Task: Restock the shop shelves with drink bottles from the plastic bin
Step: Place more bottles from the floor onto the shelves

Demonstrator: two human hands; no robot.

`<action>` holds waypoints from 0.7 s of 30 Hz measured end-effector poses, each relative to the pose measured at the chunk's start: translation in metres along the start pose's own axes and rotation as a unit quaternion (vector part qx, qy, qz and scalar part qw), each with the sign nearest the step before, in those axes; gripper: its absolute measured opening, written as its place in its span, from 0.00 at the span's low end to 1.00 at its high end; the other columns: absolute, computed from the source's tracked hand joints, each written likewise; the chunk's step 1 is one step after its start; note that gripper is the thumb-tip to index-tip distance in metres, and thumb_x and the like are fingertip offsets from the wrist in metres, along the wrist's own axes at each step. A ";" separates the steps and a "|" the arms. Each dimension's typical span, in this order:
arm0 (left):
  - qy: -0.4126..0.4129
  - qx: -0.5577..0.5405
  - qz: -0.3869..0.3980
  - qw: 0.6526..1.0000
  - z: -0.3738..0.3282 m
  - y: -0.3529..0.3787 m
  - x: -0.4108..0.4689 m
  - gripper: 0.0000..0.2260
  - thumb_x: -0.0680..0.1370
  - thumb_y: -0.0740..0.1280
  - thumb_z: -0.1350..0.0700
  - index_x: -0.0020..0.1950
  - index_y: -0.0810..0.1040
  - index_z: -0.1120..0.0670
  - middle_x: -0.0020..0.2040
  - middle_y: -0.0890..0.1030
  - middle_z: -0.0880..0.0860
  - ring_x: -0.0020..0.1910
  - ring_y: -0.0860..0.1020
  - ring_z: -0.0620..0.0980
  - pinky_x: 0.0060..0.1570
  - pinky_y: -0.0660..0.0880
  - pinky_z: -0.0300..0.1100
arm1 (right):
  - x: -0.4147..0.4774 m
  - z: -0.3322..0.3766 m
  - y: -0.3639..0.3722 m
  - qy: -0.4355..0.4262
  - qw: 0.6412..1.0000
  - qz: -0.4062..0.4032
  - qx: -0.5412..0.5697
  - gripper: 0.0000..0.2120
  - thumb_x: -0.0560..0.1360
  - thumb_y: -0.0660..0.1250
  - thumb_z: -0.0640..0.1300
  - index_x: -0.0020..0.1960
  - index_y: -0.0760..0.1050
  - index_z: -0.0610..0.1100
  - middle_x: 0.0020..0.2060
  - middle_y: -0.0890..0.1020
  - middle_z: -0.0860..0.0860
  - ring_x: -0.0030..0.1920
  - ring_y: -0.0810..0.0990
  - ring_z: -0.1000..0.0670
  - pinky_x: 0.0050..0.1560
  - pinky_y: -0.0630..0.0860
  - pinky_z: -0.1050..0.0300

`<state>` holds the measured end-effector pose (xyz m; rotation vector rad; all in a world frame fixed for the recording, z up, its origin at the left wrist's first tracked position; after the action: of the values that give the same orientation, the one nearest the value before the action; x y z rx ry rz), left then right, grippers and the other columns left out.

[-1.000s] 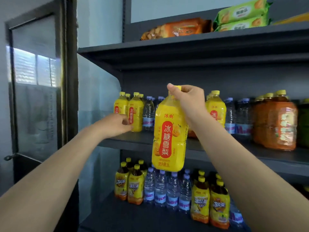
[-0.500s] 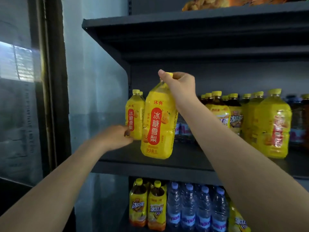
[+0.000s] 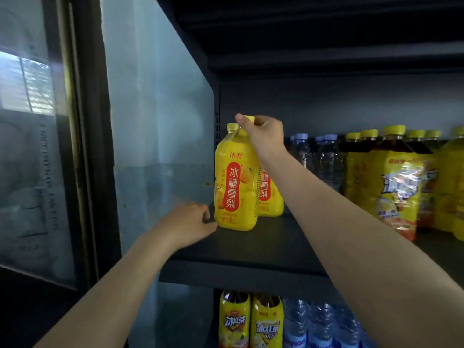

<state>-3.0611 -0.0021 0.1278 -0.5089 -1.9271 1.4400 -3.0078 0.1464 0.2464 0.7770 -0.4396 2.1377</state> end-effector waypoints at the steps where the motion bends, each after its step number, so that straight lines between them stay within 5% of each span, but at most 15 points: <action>1: 0.007 -0.001 -0.002 1.000 0.000 0.002 0.001 0.15 0.78 0.61 0.45 0.57 0.75 0.54 0.54 0.75 0.51 0.52 0.73 0.48 0.50 0.71 0.41 | 0.001 -0.003 0.005 -0.002 1.000 0.005 -0.012 0.24 0.74 0.69 0.52 0.55 0.76 0.31 0.52 0.81 0.37 0.56 0.78 0.40 0.57 0.73 0.47; 7: 0.018 -0.018 -0.003 1.000 -0.002 0.002 0.001 0.15 0.77 0.61 0.45 0.56 0.75 0.53 0.51 0.72 0.49 0.49 0.71 0.45 0.45 0.68 0.38 | 0.011 -0.013 0.014 -0.017 0.992 0.076 -0.097 0.22 0.76 0.65 0.56 0.59 0.75 0.39 0.50 0.81 0.46 0.54 0.79 0.45 0.53 0.76 0.52; 13: 0.003 -0.017 0.027 0.999 0.001 0.008 -0.008 0.15 0.77 0.62 0.44 0.58 0.74 0.52 0.56 0.72 0.50 0.53 0.71 0.45 0.52 0.69 0.38 | -0.006 -0.039 0.005 0.024 0.970 0.173 -0.169 0.45 0.65 0.67 0.69 0.74 0.60 0.47 0.66 0.73 0.47 0.66 0.71 0.42 0.65 0.70 0.42; 16: 0.004 -0.027 0.030 0.999 0.000 0.012 -0.013 0.15 0.78 0.61 0.45 0.59 0.74 0.51 0.57 0.72 0.50 0.53 0.70 0.45 0.50 0.66 0.37 | -0.018 -0.052 -0.006 0.065 0.966 0.209 -0.137 0.48 0.65 0.76 0.56 0.76 0.51 0.50 0.67 0.71 0.48 0.65 0.72 0.44 0.62 0.73 0.45; 21: 0.006 -0.061 0.036 0.998 -0.005 0.019 -0.017 0.17 0.79 0.58 0.45 0.64 0.71 0.51 0.62 0.69 0.50 0.60 0.69 0.47 0.55 0.65 0.37 | -0.028 -0.063 -0.013 0.074 0.968 0.220 -0.099 0.43 0.65 0.77 0.46 0.73 0.57 0.50 0.64 0.73 0.50 0.64 0.73 0.46 0.57 0.72 0.50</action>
<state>-3.0477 -0.0041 0.1061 -0.6462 -2.0138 1.3665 -3.0075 0.1729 0.1816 0.4294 -0.7909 2.4880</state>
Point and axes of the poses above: each hand's wrist, its own x-axis towards the middle knuckle, its own y-axis out of the palm, z = x × y, the point moved 2 cm from there along x, towards the middle knuckle
